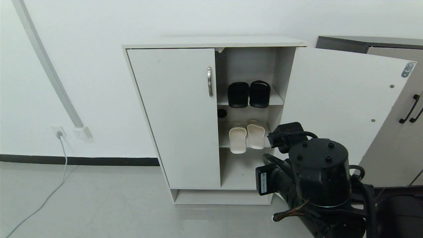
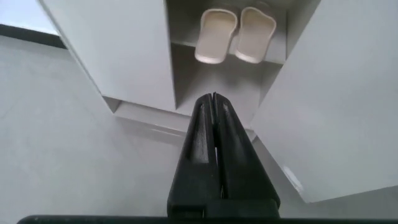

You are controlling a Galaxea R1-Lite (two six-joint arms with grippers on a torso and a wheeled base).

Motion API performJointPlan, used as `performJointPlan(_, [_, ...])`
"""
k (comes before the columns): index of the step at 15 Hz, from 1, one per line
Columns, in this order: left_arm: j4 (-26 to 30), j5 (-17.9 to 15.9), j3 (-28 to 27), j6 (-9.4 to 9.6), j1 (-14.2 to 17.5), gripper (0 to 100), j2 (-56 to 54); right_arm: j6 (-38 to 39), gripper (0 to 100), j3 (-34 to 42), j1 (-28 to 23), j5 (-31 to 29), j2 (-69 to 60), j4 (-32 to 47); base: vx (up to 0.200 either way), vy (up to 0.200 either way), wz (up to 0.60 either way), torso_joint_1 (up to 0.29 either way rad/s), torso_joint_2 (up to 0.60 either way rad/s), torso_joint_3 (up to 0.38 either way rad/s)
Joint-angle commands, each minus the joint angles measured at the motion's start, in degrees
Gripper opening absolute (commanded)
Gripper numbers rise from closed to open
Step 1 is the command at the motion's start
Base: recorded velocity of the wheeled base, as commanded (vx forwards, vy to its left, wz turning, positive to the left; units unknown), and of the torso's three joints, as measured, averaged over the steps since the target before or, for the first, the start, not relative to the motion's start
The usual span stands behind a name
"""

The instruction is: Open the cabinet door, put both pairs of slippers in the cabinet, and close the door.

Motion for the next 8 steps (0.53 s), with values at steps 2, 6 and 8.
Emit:
performJointPlan(2, [0.0, 0.0, 0.0, 0.06, 0.0, 0, 0.1, 0.3, 0, 0.4, -0.1, 0.0, 0.8, 0.0, 0.000, 0.000, 0.00, 0.000, 0.00, 0.000])
performJointPlan(6, [0.0, 0.0, 0.0, -0.03, 0.0, 0, 0.1, 0.2, 0, 0.9, -0.1, 0.3, 1.2, -0.1, 0.000, 0.000, 0.00, 0.000, 0.00, 0.000])
performJointPlan(8, [0.0, 0.0, 0.0, -0.03, 0.0, 0, 0.1, 0.1, 0, 1.0, -0.1, 0.3, 1.1, 0.0, 0.000, 0.000, 0.00, 0.000, 0.00, 0.000])
